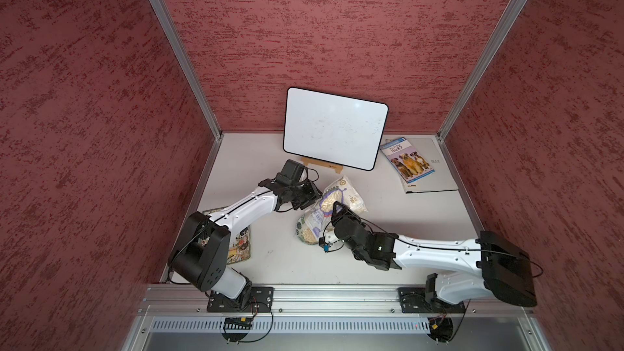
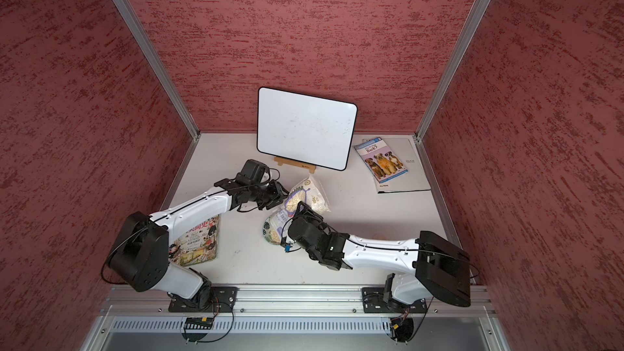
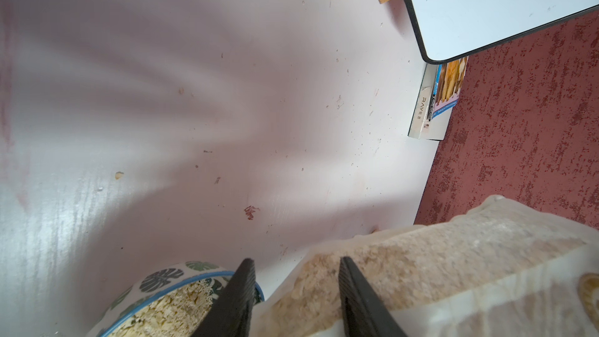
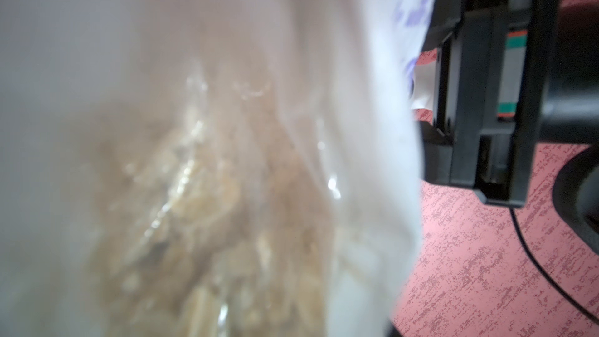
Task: Pour the oats into the breakfast bowl
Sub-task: Pour the oats into the bowl.
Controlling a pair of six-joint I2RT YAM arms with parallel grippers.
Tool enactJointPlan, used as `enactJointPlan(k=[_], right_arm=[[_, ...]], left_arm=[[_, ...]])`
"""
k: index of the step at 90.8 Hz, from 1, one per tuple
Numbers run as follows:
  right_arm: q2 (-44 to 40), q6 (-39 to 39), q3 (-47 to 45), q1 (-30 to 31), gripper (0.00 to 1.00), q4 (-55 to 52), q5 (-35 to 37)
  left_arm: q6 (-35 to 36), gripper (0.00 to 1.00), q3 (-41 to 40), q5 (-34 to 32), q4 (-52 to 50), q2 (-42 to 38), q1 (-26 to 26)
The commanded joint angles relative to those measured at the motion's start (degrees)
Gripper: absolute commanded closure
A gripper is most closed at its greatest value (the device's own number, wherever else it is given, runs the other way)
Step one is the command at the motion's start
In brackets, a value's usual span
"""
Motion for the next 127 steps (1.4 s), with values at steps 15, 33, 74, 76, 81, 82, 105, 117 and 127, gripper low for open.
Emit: enactJointPlan(k=[15, 33, 74, 76, 81, 82, 105, 117, 127], right_arm=[[-1.4, 0.7, 2.8, 0.6, 1.0, 10.5, 2.1], [-1.1, 1.6, 2.7, 0.6, 1.0, 9.9, 2.2], [-2.3, 0.3, 2.3, 0.6, 1.0, 10.2, 3.4], [-2.5, 0.1, 2.3, 0.7, 1.0, 10.3, 3.5], [-2.9, -0.2, 2.3, 0.8, 1.0, 10.4, 3.6], [-3.0, -0.3, 2.3, 0.9, 1.0, 10.4, 3.6], [-3.9, 0.2, 1.8, 1.8, 1.0, 9.7, 4.0], [-4.6, 0.5, 1.6, 2.0, 1.0, 9.2, 4.1], [-4.2, 0.9, 2.1, 2.0, 1.0, 9.3, 3.5]], left_arm=[[1.0, 0.55, 0.9, 4.5, 1.2, -0.8, -4.2], [-1.4, 0.55, -0.4, 5.6, 3.5, -2.5, -5.6], [-0.6, 0.55, -0.8, 3.7, 2.4, -2.0, -4.5], [-0.3, 0.55, -0.7, 3.5, 2.1, -1.9, -4.3], [0.4, 0.55, -0.1, 2.9, 1.3, -1.5, -3.8], [0.5, 0.55, 0.0, 2.9, 1.2, -1.4, -3.7], [2.5, 0.55, 2.7, 2.2, -0.6, 1.2, -2.1], [2.3, 0.55, 2.5, 2.9, -0.1, 1.6, -1.8], [1.5, 0.55, 2.2, 4.4, 1.2, 1.1, -2.7]])
